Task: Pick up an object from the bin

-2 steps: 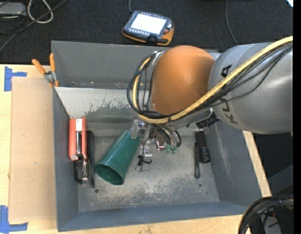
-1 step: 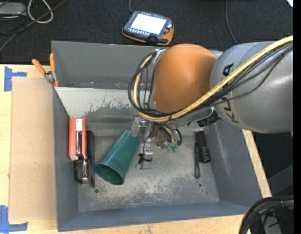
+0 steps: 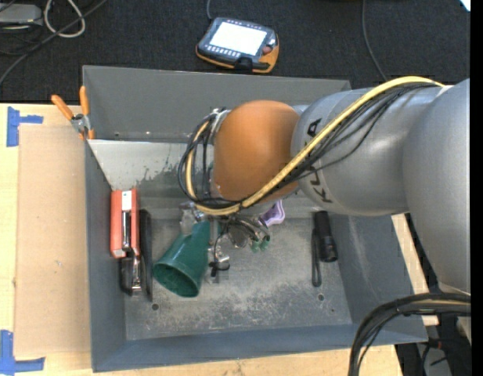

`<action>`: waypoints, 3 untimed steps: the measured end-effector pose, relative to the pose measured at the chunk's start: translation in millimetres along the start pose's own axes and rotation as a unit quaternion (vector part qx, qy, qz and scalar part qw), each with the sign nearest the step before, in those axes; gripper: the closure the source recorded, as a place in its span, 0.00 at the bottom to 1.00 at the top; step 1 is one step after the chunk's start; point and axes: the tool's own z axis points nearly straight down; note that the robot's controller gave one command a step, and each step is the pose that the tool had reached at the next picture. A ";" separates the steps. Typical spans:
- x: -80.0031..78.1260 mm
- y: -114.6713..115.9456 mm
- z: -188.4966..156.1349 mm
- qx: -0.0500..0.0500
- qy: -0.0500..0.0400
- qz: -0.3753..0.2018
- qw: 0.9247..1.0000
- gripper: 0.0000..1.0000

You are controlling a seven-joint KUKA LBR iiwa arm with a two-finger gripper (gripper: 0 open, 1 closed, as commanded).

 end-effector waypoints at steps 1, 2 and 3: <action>-24.2 2.0 -17.1 0.000 -0.004 -0.070 0.998 0.00; -17.4 10.5 19.1 -0.001 0.003 -0.148 0.989 0.00; -26.9 -11.4 76.1 0.000 0.000 -0.274 0.962 0.00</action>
Offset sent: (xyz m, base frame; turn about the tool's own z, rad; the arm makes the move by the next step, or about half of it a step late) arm 0.0140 0.0157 -0.0173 -0.3000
